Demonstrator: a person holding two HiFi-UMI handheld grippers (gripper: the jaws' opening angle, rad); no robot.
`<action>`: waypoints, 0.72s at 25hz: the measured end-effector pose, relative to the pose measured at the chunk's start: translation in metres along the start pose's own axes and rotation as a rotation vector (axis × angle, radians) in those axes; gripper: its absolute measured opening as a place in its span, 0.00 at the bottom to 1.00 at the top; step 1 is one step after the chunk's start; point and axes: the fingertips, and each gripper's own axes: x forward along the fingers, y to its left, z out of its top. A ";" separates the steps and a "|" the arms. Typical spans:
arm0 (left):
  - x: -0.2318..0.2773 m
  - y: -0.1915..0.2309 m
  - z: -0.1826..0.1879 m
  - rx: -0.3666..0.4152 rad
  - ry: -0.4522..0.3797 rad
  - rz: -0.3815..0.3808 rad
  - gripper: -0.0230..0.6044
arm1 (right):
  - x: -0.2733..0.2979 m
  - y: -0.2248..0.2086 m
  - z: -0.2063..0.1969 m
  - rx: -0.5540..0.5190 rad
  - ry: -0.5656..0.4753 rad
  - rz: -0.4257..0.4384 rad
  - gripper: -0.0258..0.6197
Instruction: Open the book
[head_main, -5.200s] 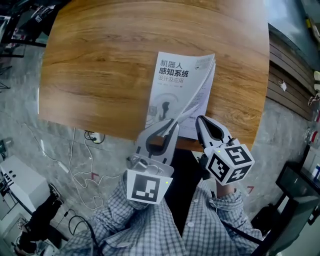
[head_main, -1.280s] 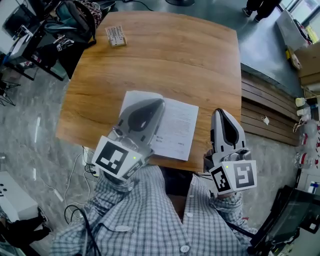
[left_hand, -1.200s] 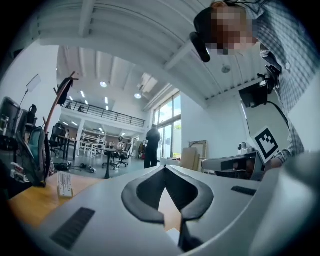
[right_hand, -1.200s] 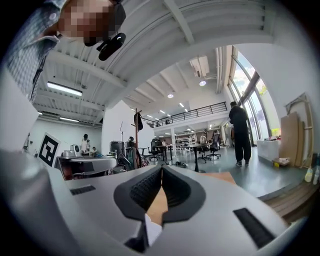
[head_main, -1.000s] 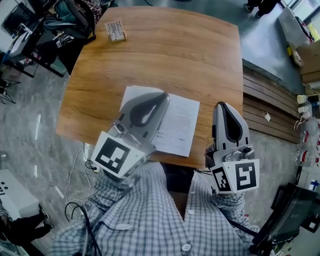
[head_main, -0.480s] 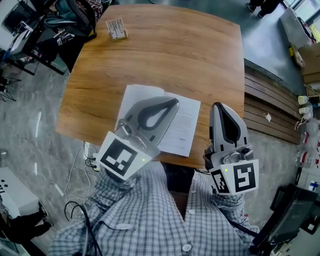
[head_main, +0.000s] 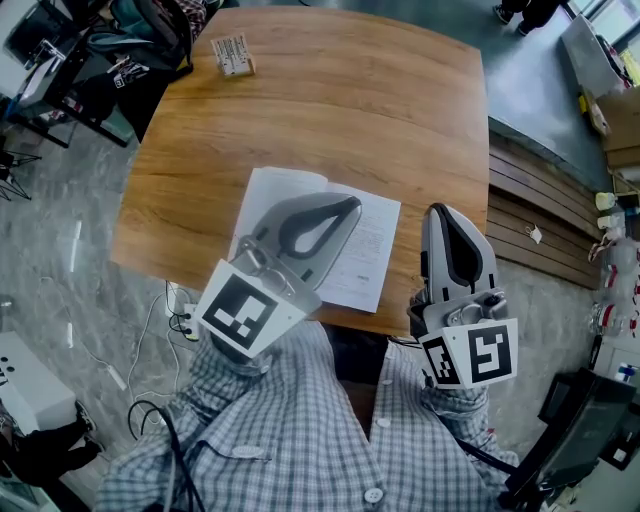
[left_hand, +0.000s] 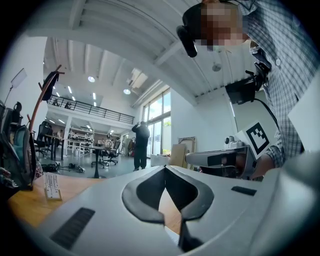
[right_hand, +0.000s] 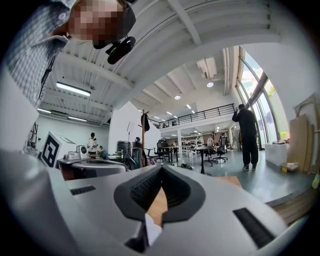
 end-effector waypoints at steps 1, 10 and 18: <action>0.000 0.000 0.000 -0.001 0.000 0.000 0.05 | 0.000 0.000 -0.001 0.002 0.002 0.000 0.07; 0.001 -0.005 -0.001 0.000 0.002 -0.008 0.05 | -0.002 0.001 -0.002 0.003 0.009 0.007 0.07; 0.001 -0.009 -0.002 0.005 0.013 -0.012 0.05 | -0.004 0.002 -0.005 0.010 0.016 0.012 0.07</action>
